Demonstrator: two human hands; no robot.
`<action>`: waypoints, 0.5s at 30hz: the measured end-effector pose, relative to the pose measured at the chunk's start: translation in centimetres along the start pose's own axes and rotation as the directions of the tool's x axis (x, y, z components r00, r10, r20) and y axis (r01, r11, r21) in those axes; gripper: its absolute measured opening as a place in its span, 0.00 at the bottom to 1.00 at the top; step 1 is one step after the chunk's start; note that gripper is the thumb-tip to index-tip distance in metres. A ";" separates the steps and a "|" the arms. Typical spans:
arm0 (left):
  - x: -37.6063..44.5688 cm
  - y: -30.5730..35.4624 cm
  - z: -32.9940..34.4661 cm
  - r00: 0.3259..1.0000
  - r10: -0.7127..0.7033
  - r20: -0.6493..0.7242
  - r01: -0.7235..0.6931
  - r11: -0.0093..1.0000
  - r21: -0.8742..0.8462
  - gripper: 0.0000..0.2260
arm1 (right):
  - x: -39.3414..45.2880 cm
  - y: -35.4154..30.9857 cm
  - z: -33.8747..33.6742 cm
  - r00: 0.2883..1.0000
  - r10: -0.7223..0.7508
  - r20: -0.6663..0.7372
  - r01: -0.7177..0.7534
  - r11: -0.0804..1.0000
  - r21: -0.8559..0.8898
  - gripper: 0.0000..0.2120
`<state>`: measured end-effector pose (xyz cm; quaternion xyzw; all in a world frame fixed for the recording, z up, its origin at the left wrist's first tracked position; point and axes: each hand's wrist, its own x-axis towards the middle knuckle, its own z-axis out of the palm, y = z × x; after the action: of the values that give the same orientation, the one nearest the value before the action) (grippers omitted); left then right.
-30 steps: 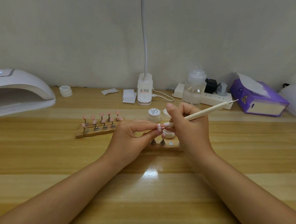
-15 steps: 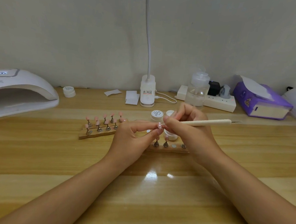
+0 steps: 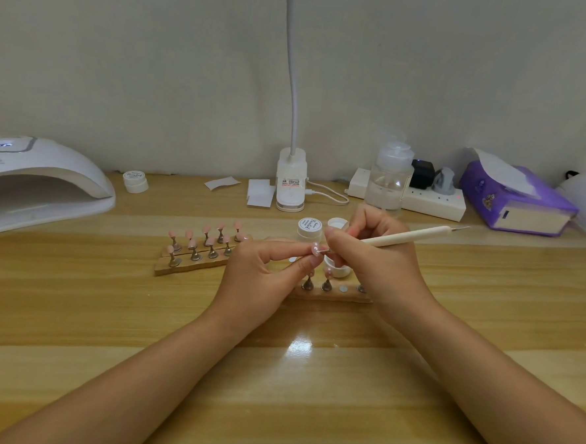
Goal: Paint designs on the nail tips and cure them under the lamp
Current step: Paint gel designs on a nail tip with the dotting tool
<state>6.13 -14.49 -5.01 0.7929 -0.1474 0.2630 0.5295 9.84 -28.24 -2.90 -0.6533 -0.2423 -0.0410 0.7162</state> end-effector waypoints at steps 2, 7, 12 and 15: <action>0.0 0.0 0.0 1.000 0.004 0.003 -0.004 1.000 0.002 0.10 | 0.0 -0.1 0.1 1.000 0.008 -0.007 -0.008 1.000 -0.005 0.16; 0.0 -0.1 0.0 1.000 0.010 -0.004 -0.010 1.000 0.000 0.09 | 0.0 -0.1 0.2 1.000 0.019 -0.013 -0.019 1.000 -0.008 0.15; 0.0 -0.2 0.0 1.000 0.014 -0.005 -0.014 1.000 0.015 0.10 | 0.0 -0.1 0.1 1.000 0.016 -0.010 -0.016 1.000 -0.008 0.15; 0.0 -0.2 0.0 1.000 0.009 -0.004 -0.009 1.000 0.019 0.10 | 0.0 -0.1 0.1 1.000 0.014 -0.006 -0.014 1.000 -0.014 0.15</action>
<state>6.27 -14.36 -5.17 0.7966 -0.1474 0.2686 0.5212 9.80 -28.10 -2.82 -0.6597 -0.2352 -0.0396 0.7127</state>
